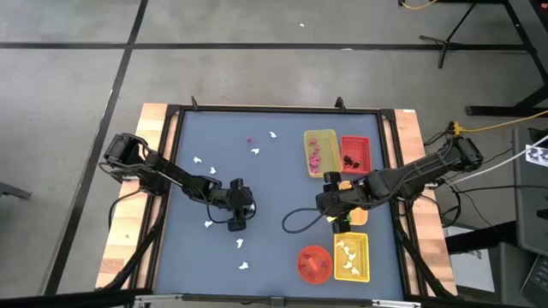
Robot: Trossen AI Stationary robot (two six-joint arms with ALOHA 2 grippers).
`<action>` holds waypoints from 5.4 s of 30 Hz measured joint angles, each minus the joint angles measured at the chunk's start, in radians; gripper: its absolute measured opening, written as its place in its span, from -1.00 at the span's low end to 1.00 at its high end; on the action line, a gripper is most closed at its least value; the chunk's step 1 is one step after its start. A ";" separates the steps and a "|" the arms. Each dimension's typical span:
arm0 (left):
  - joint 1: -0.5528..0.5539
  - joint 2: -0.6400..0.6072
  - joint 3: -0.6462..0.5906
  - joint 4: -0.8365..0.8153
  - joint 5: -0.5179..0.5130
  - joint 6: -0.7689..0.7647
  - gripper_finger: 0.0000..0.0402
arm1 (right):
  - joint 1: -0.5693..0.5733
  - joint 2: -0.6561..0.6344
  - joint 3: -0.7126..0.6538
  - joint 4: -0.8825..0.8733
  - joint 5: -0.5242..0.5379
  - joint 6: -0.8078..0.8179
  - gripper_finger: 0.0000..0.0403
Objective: Sort Halloween decoration
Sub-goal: Put the white ghost toy into the yellow box, then put the green skeleton toy into the middle yellow bin
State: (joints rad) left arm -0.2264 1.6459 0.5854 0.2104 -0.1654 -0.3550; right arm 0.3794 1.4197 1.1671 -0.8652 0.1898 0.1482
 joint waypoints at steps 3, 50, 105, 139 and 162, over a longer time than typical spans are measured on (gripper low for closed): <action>0.000 0.000 0.000 0.000 0.000 0.000 -0.48 | 0.000 0.000 0.000 0.000 0.000 0.000 0.02; -0.001 0.000 0.000 0.283 0.000 -0.006 -0.76 | 0.000 -0.023 0.000 -0.123 0.000 -0.027 0.02; -0.126 0.822 1.249 0.396 0.000 0.134 -0.76 | 0.000 -0.351 0.000 -0.132 0.036 -0.053 0.02; -0.120 0.822 1.247 0.290 -0.057 0.100 -0.18 | 0.000 -0.351 0.000 -0.133 0.035 -0.053 0.02; -0.075 0.606 1.246 -0.201 -0.026 0.094 -0.18 | 0.000 -0.351 0.000 -0.141 0.031 -0.053 0.02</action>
State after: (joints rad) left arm -0.3012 2.2522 1.8310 0.0098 -0.1911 -0.2606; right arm 0.3790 1.0691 1.1675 -1.0058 0.2206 0.0952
